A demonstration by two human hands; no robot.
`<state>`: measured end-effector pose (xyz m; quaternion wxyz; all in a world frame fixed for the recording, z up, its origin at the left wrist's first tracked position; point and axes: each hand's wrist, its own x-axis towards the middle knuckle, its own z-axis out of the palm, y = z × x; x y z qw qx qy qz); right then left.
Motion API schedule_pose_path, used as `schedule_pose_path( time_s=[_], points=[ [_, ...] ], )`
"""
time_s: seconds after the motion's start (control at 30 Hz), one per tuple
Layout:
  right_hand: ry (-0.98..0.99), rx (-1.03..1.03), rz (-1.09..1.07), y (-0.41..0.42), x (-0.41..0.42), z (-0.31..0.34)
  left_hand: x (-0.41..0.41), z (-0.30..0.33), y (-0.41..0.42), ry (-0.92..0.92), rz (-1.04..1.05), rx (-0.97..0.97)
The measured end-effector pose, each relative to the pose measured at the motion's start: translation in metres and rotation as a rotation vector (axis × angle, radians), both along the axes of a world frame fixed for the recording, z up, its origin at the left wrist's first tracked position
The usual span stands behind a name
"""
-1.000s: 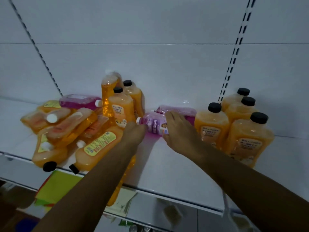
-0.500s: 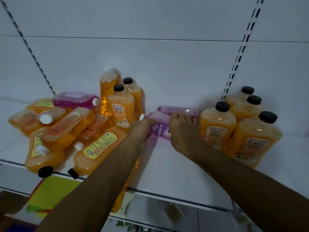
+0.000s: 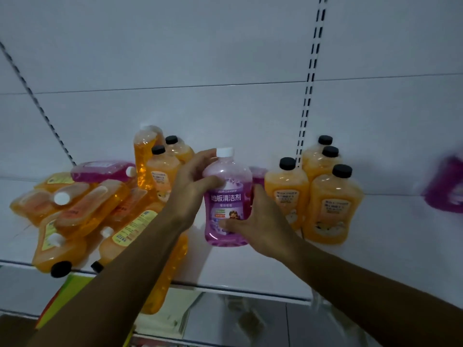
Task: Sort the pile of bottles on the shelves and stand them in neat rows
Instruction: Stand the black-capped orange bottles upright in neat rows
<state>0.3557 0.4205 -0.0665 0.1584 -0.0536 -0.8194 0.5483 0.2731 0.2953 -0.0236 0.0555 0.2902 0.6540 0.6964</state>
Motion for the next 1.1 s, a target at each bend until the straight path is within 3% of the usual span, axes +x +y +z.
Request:
schedule_pose_path(
  time_s=[0.27,0.6,0.93,1.1],
  points=[
    [0.021,-0.056,-0.163,0.098,0.114,0.003,0.071,0.008,0.102,0.277,-0.328,-0.062],
    [0.029,-0.02,-0.646,0.224,0.241,-0.013,0.162,-0.009,0.274,0.453,-0.649,-0.185],
    [0.113,0.038,-0.918,0.327,0.317,-0.04,0.234,-0.045,0.402,0.383,-0.722,-0.216],
    [0.119,-0.008,-0.992,0.368,0.341,-0.046,0.268,-0.044,0.453,0.557,-0.659,-0.278]
  ],
)
